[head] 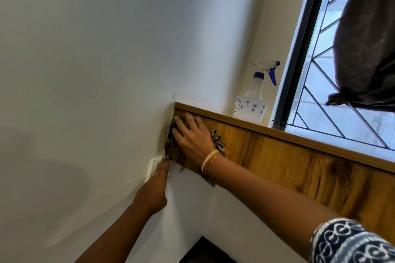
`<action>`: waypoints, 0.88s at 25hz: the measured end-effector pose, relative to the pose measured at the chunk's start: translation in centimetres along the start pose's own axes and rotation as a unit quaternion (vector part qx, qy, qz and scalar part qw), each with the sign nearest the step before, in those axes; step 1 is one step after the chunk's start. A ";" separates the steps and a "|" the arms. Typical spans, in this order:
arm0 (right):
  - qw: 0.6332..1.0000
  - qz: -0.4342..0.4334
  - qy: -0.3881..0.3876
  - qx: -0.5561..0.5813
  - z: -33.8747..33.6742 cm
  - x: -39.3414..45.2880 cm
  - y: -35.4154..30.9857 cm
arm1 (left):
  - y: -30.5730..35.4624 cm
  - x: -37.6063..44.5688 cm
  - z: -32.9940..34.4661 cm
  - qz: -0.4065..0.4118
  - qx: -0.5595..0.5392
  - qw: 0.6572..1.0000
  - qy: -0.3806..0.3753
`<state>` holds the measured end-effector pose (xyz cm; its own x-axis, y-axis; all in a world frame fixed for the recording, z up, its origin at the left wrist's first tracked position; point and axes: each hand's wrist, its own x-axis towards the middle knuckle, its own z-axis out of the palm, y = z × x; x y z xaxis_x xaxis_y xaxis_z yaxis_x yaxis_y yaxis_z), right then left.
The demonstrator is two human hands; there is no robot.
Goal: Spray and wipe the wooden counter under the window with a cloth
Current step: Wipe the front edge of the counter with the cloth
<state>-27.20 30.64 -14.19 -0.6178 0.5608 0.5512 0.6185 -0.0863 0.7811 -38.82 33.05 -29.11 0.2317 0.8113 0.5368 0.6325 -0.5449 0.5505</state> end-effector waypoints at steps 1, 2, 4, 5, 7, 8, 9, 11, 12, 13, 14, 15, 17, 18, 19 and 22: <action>0.999 0.033 0.017 0.000 -0.7 1.2 1.6 | 0.1 0.0 0.1 -0.008 0.005 1.000 -0.006; 0.998 0.053 0.016 -0.010 -1.1 2.0 2.9 | 0.2 0.0 0.2 -0.016 0.004 1.000 -0.011; 0.998 0.053 -0.007 -0.045 -0.7 2.7 3.5 | 0.1 0.1 0.5 -0.021 -0.001 1.000 -0.011; 0.998 0.031 -0.017 -0.053 -0.3 2.2 2.7 | 0.2 0.1 0.6 -0.018 -0.007 1.000 -0.011; 0.998 -0.027 -0.036 -0.044 0.8 0.1 0.5 | 0.5 0.4 0.3 -0.014 -0.015 1.000 -0.020; 0.997 -0.057 -0.040 -0.042 1.3 -1.3 -0.4 | 0.7 0.5 -0.1 -0.016 -0.012 0.999 -0.028; 0.995 -0.080 -0.042 -0.040 1.6 -2.7 -1.0 | 0.8 0.5 -0.4 -0.018 -0.006 0.999 -0.036; 0.993 -0.110 -0.039 -0.034 1.4 -5.2 -1.1 | 1.0 0.5 -1.1 -0.007 0.016 0.999 -0.046; 0.992 -0.116 -0.034 -0.028 1.1 -6.0 -0.8 | 1.3 0.4 -1.4 0.004 0.030 0.998 -0.050; 0.992 -0.120 -0.028 -0.026 1.0 -6.7 -0.3 | 1.9 0.2 -1.7 0.016 0.043 0.998 -0.052; 0.992 -0.119 -0.018 -0.028 0.7 -7.4 0.2 | 2.6 -0.2 -2.0 0.029 0.051 0.997 -0.043; 0.994 -0.109 -0.007 -0.029 0.2 -7.9 0.7 | 3.5 -0.6 -2.2 0.045 0.054 0.997 -0.021; 0.998 -0.060 0.014 -0.021 -1.0 -9.1 2.3 | 5.9 -1.2 -2.4 0.092 0.052 0.994 0.029; 0.999 -0.029 0.023 -0.019 -1.7 -10.0 3.3 | 7.5 -1.4 -2.2 0.115 0.059 0.990 0.053; 0.999 0.002 0.031 -0.019 -2.4 -11.0 4.2 | 8.8 -1.5 -2.0 0.135 0.077 0.985 0.075; 0.994 0.085 0.062 -0.029 -4.2 -15.7 7.4 | 14.5 -2.5 -0.2 0.213 0.174 0.956 0.106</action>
<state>-14.96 17.79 -15.83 -0.5635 0.4281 0.7065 0.6928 -0.2210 0.6865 -30.36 23.09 -22.38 0.3918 0.4510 0.8019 0.7306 -0.6823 0.0268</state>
